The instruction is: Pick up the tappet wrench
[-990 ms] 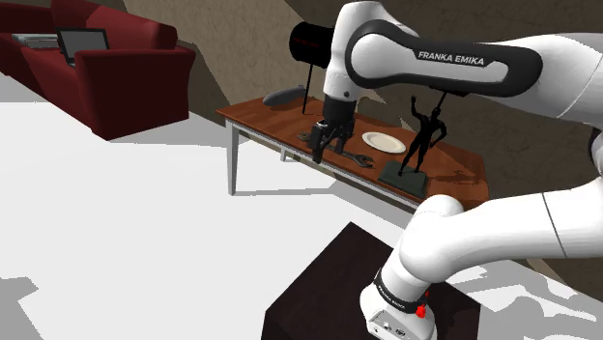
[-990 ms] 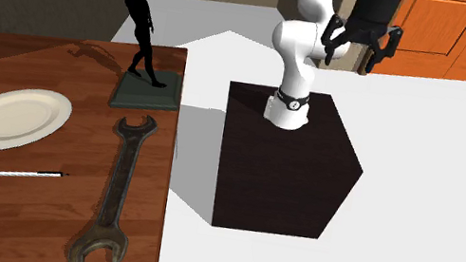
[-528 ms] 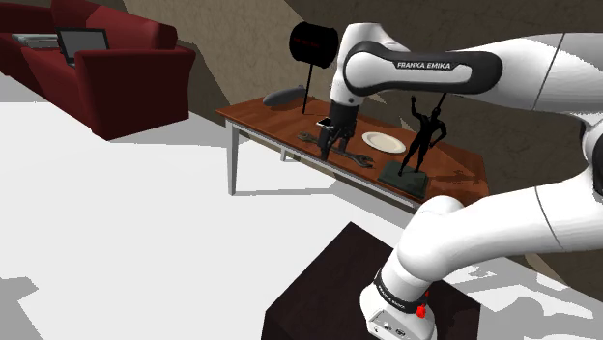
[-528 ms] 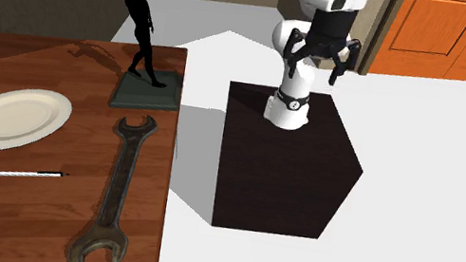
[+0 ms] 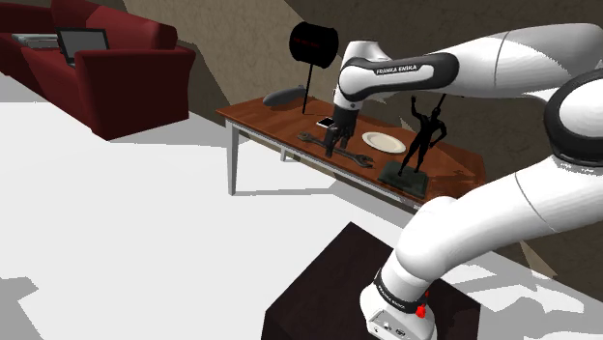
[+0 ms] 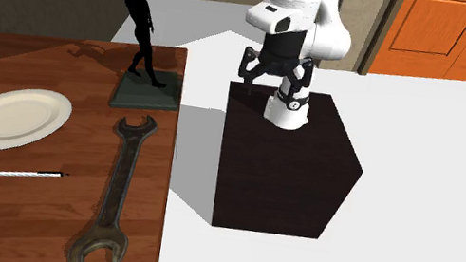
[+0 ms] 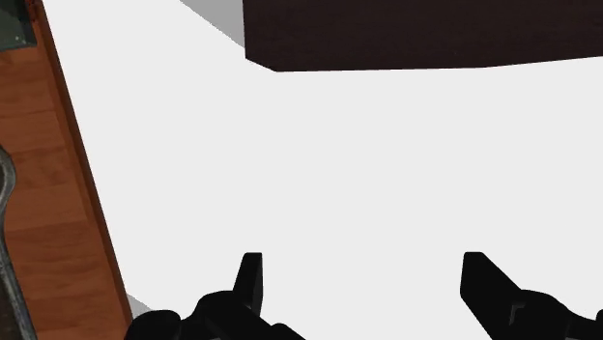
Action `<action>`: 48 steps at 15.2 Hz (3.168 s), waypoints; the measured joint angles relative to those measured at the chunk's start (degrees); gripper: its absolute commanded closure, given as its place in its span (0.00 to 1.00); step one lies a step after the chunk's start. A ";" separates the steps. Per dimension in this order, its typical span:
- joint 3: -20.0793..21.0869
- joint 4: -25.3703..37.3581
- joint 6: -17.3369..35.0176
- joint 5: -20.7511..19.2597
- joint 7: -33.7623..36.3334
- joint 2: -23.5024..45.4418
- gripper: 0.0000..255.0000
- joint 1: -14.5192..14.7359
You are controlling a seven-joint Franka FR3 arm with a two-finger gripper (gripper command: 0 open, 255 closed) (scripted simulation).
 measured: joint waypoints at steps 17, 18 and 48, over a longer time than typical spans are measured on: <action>-14.78 22.87 12.27 11.08 -29.23 34.67 0.00 -2.92; -15.04 24.75 12.72 12.73 -31.36 37.28 0.00 -3.73; -12.12 44.94 13.12 24.87 -44.37 59.91 1.00 -13.29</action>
